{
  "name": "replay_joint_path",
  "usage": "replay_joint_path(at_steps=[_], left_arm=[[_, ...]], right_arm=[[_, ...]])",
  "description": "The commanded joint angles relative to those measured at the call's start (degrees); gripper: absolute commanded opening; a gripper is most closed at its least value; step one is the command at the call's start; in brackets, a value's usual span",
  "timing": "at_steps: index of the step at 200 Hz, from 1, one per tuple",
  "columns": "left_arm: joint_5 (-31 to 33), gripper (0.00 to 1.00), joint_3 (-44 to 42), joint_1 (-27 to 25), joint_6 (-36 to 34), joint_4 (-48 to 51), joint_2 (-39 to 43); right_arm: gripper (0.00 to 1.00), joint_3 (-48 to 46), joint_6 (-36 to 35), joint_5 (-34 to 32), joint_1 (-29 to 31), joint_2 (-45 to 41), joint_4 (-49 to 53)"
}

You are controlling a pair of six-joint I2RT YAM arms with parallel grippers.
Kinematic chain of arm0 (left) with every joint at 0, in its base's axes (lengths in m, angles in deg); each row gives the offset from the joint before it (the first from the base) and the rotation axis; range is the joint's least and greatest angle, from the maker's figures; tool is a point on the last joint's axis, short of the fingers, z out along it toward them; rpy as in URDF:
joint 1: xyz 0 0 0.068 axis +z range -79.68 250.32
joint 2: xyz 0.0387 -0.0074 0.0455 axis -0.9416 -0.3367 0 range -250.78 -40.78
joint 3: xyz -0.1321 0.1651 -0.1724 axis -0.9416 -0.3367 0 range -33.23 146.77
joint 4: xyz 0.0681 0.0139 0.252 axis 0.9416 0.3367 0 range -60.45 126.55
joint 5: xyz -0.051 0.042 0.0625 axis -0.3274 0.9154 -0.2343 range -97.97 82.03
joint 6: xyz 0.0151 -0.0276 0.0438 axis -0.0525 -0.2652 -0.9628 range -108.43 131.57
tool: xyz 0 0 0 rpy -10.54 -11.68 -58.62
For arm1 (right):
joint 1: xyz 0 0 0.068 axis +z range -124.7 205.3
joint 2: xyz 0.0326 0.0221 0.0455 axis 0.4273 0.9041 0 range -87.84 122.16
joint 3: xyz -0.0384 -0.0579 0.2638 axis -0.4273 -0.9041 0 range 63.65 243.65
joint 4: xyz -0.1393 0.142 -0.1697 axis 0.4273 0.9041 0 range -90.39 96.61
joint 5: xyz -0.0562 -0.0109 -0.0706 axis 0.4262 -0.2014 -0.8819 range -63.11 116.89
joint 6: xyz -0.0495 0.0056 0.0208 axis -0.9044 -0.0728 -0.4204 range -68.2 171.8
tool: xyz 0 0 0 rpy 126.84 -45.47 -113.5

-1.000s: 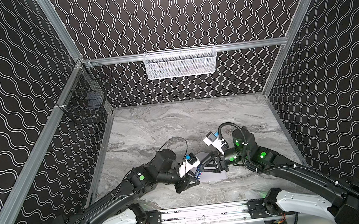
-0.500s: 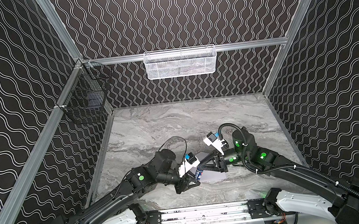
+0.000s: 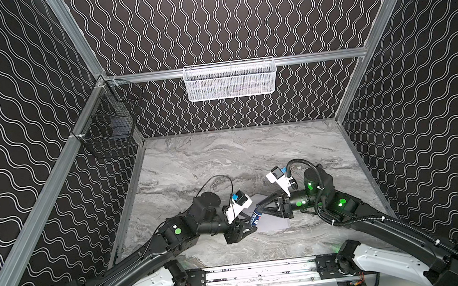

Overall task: Place the letter into the envelope and seal it
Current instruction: 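Lift the glue stick with the left gripper toward the right gripper, then grasp the glue stick's cap with the right gripper above the left gripper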

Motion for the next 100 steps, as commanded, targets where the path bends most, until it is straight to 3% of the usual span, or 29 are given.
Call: replay_joint_path(at_steps=[1, 60, 100], left_arm=[[1.27, 0.51, -0.11, 0.06, 1.64, -6.46, -0.39], [-0.38, 0.48, -0.21, 0.06, 1.92, -9.3, -1.53], [-0.12, 0.27, 0.5, 0.06, 1.98, -8.67, -2.26]], right_arm=[[0.07, 0.7, 1.44, 0.49, -0.12, 0.47, -3.07], [0.07, 0.23, 2.1, -0.12, -0.18, -0.01, -3.8], [0.1, -0.23, 2.17, 0.26, -0.2, -0.15, -4.04]])
